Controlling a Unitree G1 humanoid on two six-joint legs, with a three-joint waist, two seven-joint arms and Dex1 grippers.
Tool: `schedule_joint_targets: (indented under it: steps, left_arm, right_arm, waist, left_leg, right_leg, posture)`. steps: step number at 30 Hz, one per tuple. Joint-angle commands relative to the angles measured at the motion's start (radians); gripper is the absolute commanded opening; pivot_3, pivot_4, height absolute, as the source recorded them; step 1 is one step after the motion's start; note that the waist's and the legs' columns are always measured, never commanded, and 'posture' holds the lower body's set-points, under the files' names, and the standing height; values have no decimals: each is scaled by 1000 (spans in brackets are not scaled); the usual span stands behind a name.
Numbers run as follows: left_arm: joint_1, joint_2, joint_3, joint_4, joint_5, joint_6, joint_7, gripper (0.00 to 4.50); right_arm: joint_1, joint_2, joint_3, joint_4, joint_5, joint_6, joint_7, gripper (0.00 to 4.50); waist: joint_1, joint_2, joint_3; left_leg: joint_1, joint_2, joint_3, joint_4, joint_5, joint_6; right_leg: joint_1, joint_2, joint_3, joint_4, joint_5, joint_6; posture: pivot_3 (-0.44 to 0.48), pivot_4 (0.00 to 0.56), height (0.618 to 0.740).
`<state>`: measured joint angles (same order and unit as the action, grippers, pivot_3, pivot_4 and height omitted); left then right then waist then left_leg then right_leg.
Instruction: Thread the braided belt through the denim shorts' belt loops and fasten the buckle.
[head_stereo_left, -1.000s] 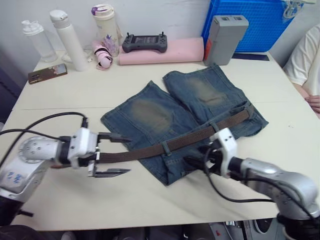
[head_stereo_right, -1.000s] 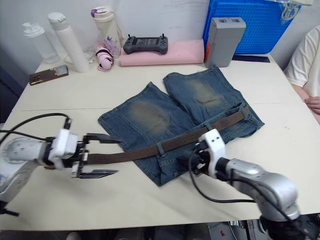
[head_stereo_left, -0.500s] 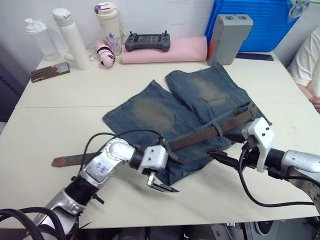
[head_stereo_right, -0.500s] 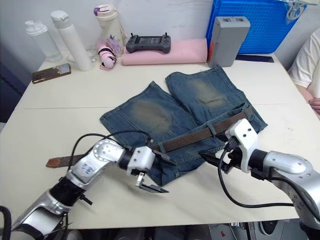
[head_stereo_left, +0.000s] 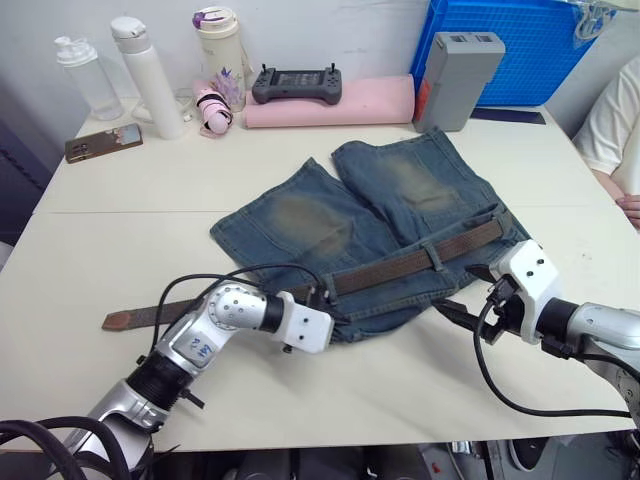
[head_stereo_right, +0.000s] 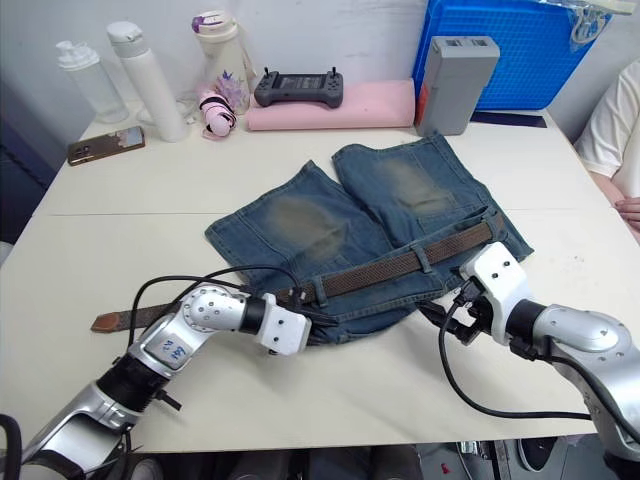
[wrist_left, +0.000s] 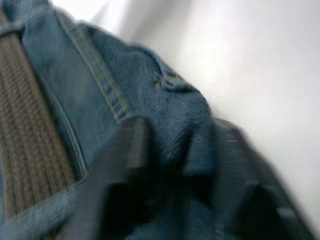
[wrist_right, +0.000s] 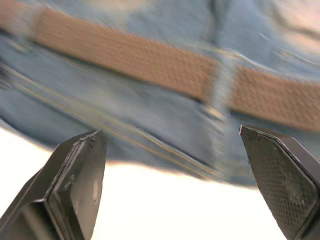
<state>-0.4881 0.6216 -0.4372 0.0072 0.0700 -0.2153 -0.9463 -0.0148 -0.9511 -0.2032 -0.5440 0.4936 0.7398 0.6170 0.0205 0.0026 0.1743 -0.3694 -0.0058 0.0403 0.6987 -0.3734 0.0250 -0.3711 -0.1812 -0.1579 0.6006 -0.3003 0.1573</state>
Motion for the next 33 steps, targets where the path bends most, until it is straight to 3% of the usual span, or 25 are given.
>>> schedule_joint_targets:
  steps: [1, 6, 13, 17, 20, 24, 31, 33]
  left_arm:
    - [4, 72, 107, 81, 0, -40, 13, 1011]
    - [-12, 159, 206, 225, -94, -133, -77, 1011]
    - [-24, 165, 252, 316, -118, -197, -111, 1011]
    - [-19, 159, 265, 316, -116, -192, -102, 906]
    - [-16, 168, 275, 346, -107, -207, -95, 906]
    - [-77, 218, 271, 518, -18, -326, -56, 906]
    - [-274, 254, 204, 873, 195, -513, 122, 906]
    - [-293, 243, 212, 907, 167, -536, 96, 906]
  right_arm:
    - [-21, -53, 47, 18, -131, -95, 14, 4500]
    - [-90, -157, 261, 171, -484, -370, 6, 4500]
    - [-211, -116, 472, 384, -771, -559, 26, 4500]
    - [-217, -67, 496, 414, -820, -566, 37, 3297]
    - [-222, -18, 481, 423, -825, -524, 47, 1769]
    - [-279, 66, 456, 422, -787, -463, 80, 48]
    - [-394, 243, 499, 372, -781, -301, 120, 48]
    - [-403, 252, 502, 391, -806, -289, 112, 48]
  waist:
    - [0, 0, 0]
    - [-4, 0, 0]
    - [-14, -1, -1]
    - [-23, -8, -5]
    - [-25, -9, -5]
    - [-29, -9, -5]
    - [-49, -7, -4]
    - [-51, -7, -4]
  left_leg:
    - [0, 0, 0, 0, 0, 0]
    - [-1, 0, 1, 0, 0, 0]
    - [-2, 0, 3, -1, 0, 0]
    - [1, 0, 2, 1, 0, 0]
    - [4, 1, 0, 1, 0, 0]
    - [5, 2, 1, 1, 0, -1]
    - [2, 2, 1, 0, 1, -3]
    - [1, 2, 2, -1, 1, -3]
  right_leg:
    - [0, 1, 0, 0, 0, 0]
    - [-1, 0, 0, 0, 0, 0]
    - [-2, 0, -1, 0, 0, 0]
    - [2, 0, -1, 0, 0, 0]
    - [4, 0, -1, 0, 0, 0]
    - [4, 1, -1, 1, 0, 0]
    - [-2, 2, -2, 5, 0, -1]
    - [-4, 2, -2, 6, 0, -1]
  posture:
    - [0, 150, 714]
    - [0, 150, 714]
    - [0, 150, 714]
    - [0, 150, 714]
    - [0, 150, 714]
    - [0, 150, 714]
    - [0, 150, 714]
    - [0, 150, 714]
